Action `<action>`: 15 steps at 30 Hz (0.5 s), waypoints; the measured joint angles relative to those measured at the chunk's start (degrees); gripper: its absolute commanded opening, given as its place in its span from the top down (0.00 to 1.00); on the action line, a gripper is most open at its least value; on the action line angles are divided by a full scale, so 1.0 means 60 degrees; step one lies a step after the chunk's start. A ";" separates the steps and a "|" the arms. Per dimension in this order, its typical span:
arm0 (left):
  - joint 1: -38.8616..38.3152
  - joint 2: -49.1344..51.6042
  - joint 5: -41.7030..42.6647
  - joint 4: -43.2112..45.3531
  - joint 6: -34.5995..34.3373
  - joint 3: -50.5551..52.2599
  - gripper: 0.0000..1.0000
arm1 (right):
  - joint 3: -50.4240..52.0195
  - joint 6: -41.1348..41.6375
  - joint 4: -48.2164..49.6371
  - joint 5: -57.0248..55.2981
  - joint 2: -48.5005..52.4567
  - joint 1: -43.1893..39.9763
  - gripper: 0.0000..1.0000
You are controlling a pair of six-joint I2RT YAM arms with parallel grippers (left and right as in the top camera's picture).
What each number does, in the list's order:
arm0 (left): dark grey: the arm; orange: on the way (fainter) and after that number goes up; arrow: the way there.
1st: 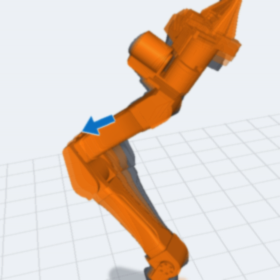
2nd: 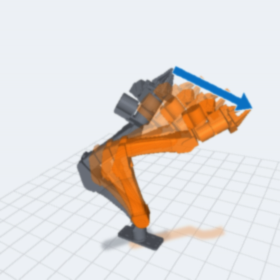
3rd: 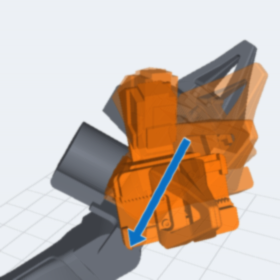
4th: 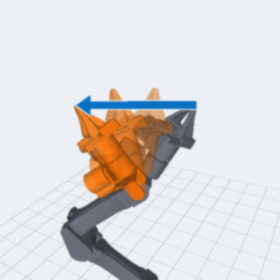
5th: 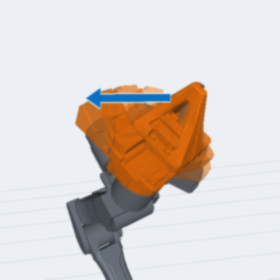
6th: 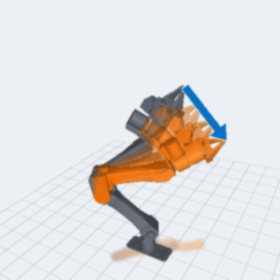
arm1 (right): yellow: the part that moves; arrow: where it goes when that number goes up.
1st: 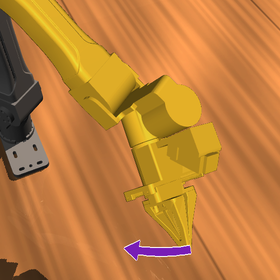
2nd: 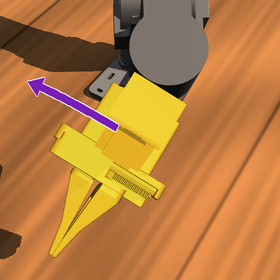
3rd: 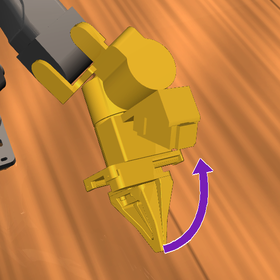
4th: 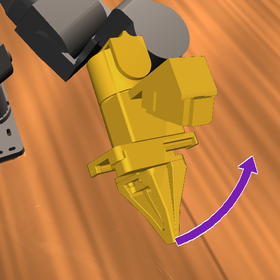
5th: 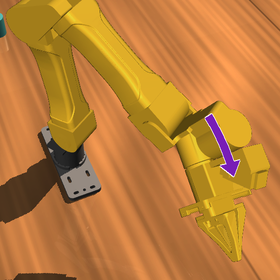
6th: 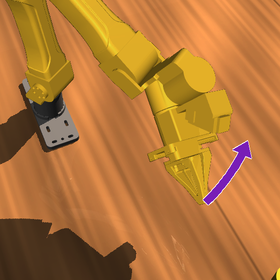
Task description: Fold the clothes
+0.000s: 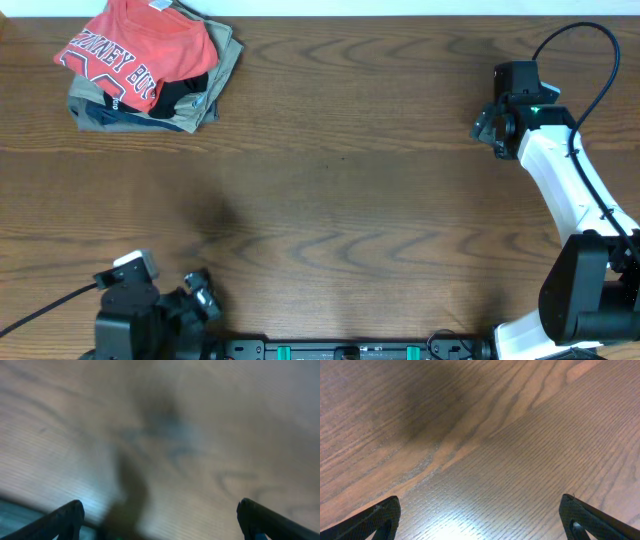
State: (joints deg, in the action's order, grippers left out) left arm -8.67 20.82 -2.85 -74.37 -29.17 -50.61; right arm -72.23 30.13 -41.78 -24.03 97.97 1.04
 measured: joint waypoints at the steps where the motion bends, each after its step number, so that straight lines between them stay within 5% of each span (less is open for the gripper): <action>1: 0.0007 -0.0233 0.0025 0.0743 -0.0058 0.0426 0.02 | 0.0000 -0.0004 -0.0004 0.0004 0.0000 0.0000 0.01; 6: 0.0036 -0.0976 0.0412 0.4819 -0.0229 0.2018 0.02 | 0.0000 -0.0011 0.0000 0.0000 0.0000 0.0000 0.01; 15: 0.0189 -0.2124 -0.0426 0.8062 -0.0313 0.4605 0.02 | 0.0000 -0.0033 -0.0007 0.0000 0.0000 0.0000 0.01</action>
State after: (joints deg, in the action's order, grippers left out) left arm -7.53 8.08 -5.41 -26.00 -31.05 -22.98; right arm -72.23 29.93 -41.82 -24.03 97.97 1.04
